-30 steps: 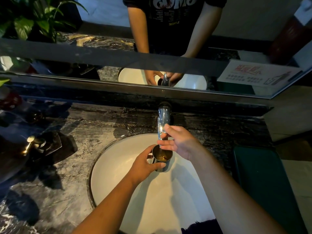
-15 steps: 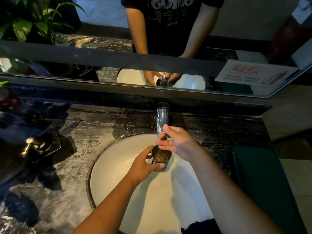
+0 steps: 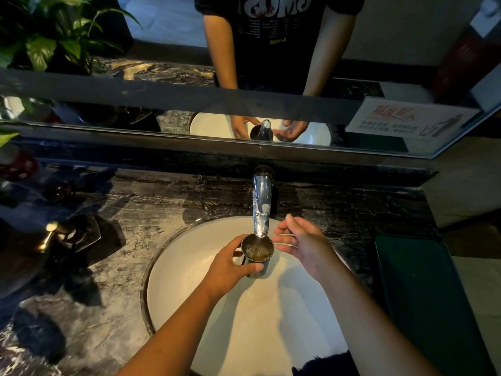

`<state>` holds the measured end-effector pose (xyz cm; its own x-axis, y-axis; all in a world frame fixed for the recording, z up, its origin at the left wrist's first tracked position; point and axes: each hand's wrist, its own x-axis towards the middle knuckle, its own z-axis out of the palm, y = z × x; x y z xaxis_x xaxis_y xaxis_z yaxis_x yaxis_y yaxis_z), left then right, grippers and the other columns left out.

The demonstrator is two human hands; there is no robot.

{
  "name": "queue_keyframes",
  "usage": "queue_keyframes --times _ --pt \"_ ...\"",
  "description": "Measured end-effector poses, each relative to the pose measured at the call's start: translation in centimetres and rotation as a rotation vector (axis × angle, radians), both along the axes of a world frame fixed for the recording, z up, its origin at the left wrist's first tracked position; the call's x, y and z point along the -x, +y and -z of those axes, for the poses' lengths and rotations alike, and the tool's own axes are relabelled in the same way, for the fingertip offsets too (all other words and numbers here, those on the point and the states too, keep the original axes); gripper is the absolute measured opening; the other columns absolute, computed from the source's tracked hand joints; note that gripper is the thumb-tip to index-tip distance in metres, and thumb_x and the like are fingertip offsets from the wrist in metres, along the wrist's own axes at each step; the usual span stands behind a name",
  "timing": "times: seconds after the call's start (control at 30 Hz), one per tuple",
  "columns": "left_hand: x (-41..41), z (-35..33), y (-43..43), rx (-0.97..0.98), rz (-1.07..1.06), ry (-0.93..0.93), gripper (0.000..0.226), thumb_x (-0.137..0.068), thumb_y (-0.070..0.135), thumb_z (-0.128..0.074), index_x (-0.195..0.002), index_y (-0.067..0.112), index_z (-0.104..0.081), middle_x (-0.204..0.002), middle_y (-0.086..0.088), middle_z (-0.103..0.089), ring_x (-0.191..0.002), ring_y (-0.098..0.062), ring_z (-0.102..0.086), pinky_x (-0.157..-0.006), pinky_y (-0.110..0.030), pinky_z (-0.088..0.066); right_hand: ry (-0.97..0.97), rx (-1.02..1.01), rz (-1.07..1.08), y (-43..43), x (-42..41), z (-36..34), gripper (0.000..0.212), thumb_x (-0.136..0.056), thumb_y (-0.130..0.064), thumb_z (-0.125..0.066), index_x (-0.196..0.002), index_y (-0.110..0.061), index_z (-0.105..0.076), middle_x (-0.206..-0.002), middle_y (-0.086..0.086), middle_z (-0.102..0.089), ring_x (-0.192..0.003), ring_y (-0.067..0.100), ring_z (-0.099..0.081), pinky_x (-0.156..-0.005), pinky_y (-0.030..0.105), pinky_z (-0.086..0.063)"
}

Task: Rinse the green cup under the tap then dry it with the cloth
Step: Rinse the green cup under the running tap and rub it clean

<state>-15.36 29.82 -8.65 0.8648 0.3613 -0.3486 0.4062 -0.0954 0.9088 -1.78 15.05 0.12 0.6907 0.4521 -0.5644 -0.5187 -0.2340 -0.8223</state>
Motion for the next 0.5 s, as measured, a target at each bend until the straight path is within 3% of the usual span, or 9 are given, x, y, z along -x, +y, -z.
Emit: queue_keyframes --times 0.13,0.23,0.37,0.43,0.5 --pt "0.1 -0.1 -0.1 -0.002 -0.003 0.015 0.064 -0.076 0.029 -0.088 -0.132 0.037 -0.058 -0.129 0.020 -0.065 -0.121 -0.007 -0.057 -0.098 -0.023 -0.045 -0.048 0.035 0.024 -1.6 0.3 2.1 0.025 -0.104 -0.030 -0.055 -0.101 -0.008 -0.068 -0.100 0.012 -0.072 -0.092 0.024 -0.072 -0.081 0.037 -0.058" --pt "0.3 -0.2 0.0 -0.003 -0.006 0.012 0.064 -0.074 0.033 -0.087 -0.132 0.037 -0.059 -0.129 0.018 -0.066 -0.121 -0.010 -0.058 -0.102 -0.031 -0.046 -0.076 0.077 -0.022 -2.3 0.8 3.5 0.026 -0.101 -0.032 -0.061 -0.113 -0.009 -0.067 -0.112 0.011 -0.074 -0.111 0.028 -0.069 -0.091 0.041 -0.056" --pt "0.3 -0.6 0.1 0.010 -0.020 0.016 0.064 -0.075 0.032 -0.086 -0.133 0.036 -0.059 -0.130 0.018 -0.066 -0.122 -0.010 -0.058 -0.105 -0.036 -0.047 -0.059 0.075 -0.151 -2.7 1.9 4.4 0.056 -0.085 -0.058 -0.055 -0.131 -0.025 -0.062 -0.131 -0.004 -0.068 -0.127 0.014 -0.058 -0.108 0.042 -0.046" --pt "0.2 -0.7 0.2 0.019 -0.027 0.019 0.063 -0.075 0.036 -0.085 -0.132 0.036 -0.059 -0.130 0.018 -0.066 -0.122 -0.011 -0.058 -0.105 -0.038 -0.048 -0.027 0.054 -0.206 -2.7 2.4 5.1 0.050 -0.096 -0.057 -0.052 -0.139 -0.032 -0.056 -0.142 -0.011 -0.060 -0.136 0.009 -0.050 -0.115 0.039 -0.040" --pt "0.2 -0.9 0.2 0.031 -0.021 0.021 0.060 -0.077 0.035 -0.084 -0.132 0.037 -0.059 -0.129 0.019 -0.066 -0.122 -0.011 -0.058 -0.105 -0.040 -0.048 -0.008 0.036 -0.259 -2.5 2.7 5.5 0.035 -0.106 -0.042 -0.048 -0.141 -0.038 -0.053 -0.142 -0.019 -0.059 -0.140 0.004 -0.046 -0.116 0.031 -0.037"
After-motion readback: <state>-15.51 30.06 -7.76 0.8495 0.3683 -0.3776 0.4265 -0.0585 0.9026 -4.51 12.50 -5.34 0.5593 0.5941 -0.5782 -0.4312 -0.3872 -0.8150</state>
